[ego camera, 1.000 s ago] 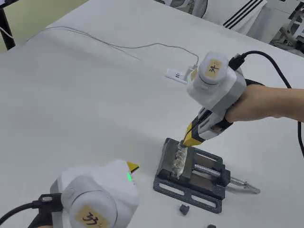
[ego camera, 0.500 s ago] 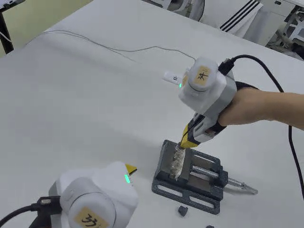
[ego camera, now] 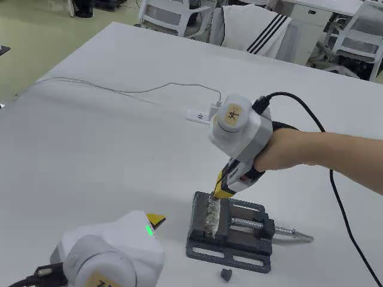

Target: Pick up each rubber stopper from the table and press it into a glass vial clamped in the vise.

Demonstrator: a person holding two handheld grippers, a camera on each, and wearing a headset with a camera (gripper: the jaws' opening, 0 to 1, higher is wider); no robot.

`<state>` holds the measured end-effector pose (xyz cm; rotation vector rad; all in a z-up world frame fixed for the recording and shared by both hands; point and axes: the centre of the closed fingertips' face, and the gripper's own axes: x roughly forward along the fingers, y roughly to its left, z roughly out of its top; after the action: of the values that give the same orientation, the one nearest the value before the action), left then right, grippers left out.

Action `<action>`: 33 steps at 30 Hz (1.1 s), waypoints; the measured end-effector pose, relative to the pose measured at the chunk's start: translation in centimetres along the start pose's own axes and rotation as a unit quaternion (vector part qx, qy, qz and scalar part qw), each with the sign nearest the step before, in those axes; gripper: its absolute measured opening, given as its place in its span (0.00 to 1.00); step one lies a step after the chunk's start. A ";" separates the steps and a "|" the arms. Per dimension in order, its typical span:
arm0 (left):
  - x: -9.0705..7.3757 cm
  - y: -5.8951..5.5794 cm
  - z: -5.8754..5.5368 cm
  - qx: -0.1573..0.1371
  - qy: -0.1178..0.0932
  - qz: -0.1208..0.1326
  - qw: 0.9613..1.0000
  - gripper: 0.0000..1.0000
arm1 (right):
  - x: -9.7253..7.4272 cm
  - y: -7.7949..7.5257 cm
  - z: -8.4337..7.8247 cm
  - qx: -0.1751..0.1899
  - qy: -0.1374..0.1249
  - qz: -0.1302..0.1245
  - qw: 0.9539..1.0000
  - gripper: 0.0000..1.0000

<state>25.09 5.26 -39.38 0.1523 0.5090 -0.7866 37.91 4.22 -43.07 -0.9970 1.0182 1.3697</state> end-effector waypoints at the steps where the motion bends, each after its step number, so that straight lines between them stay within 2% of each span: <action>1: -0.1 0.0 0.1 0.000 -0.001 0.001 1.000 0.93 | 0.0 0.0 0.0 0.004 -0.002 -0.001 1.000 0.00; 4: -0.1 -0.3 0.3 0.000 -0.005 0.004 1.000 0.93 | 0.1 0.1 0.1 0.006 -0.009 -0.007 1.000 0.00; 7: 0.1 -0.5 0.2 0.009 -0.001 0.011 1.000 0.93 | 0.1 0.1 0.0 0.009 -0.019 -0.017 1.000 0.00; 9: 0.1 -0.7 0.2 0.002 0.001 0.016 1.000 0.93 | 0.1 0.2 0.0 0.015 -0.026 -0.025 0.999 0.00; 11: 0.3 -1.1 0.5 -0.004 -0.007 0.021 1.000 0.93 | 0.1 0.2 0.0 0.014 -0.033 -0.027 0.999 0.00; 12: 0.5 -1.2 0.5 -0.008 -0.007 0.025 1.000 0.93 | 0.1 0.1 0.1 0.028 -0.044 -0.032 0.998 0.00; 14: 0.9 -1.2 0.6 -0.013 -0.010 0.039 0.999 0.93 | 0.1 0.2 0.0 0.032 -0.052 -0.043 0.997 0.00; 16: 1.3 -1.2 0.5 -0.019 -0.010 0.047 0.999 0.93 | 0.0 0.2 0.1 0.014 -0.056 -0.054 0.997 0.00; 17: 1.5 -1.1 0.7 -0.022 -0.016 0.058 0.998 0.93 | 0.0 0.4 0.1 0.015 -0.061 -0.060 0.996 0.00; 19: 1.7 -1.1 0.7 -0.025 -0.013 0.067 0.997 0.93 | 0.0 0.5 0.0 0.012 -0.069 -0.064 0.995 0.00; 20: 1.8 -1.0 0.7 -0.028 -0.012 0.077 0.997 0.93 | -0.1 0.5 0.0 0.022 -0.075 -0.061 0.995 0.00; 23: 2.1 -1.1 0.8 -0.033 -0.010 0.085 0.996 0.93 | -0.1 0.6 0.0 0.024 -0.078 -0.051 0.995 0.00; 24: 2.1 -1.2 0.8 -0.032 -0.008 0.090 0.995 0.93 | -0.1 0.7 0.1 0.007 -0.075 -0.050 0.996 0.00; 26: 1.9 -1.0 0.9 -0.032 -0.007 0.102 0.994 0.93 | -0.1 0.7 0.1 0.014 -0.072 -0.051 0.996 0.00; 27: 1.8 -1.0 1.1 -0.035 -0.009 0.107 0.994 0.93 | -0.1 0.8 0.1 -0.001 -0.068 -0.052 0.996 0.00; 29: 1.5 -0.8 1.3 -0.039 -0.011 0.117 0.992 0.93 | -0.2 0.8 0.0 0.011 -0.069 -0.048 0.996 0.00; 33: 1.0 -0.5 1.6 -0.037 -0.011 0.117 0.992 0.93 | -0.2 0.7 0.0 0.010 -0.068 -0.043 0.997 0.00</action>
<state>25.99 3.77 -38.49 0.1315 0.4882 -0.5387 37.19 4.19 -42.85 -0.9097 0.8759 1.3343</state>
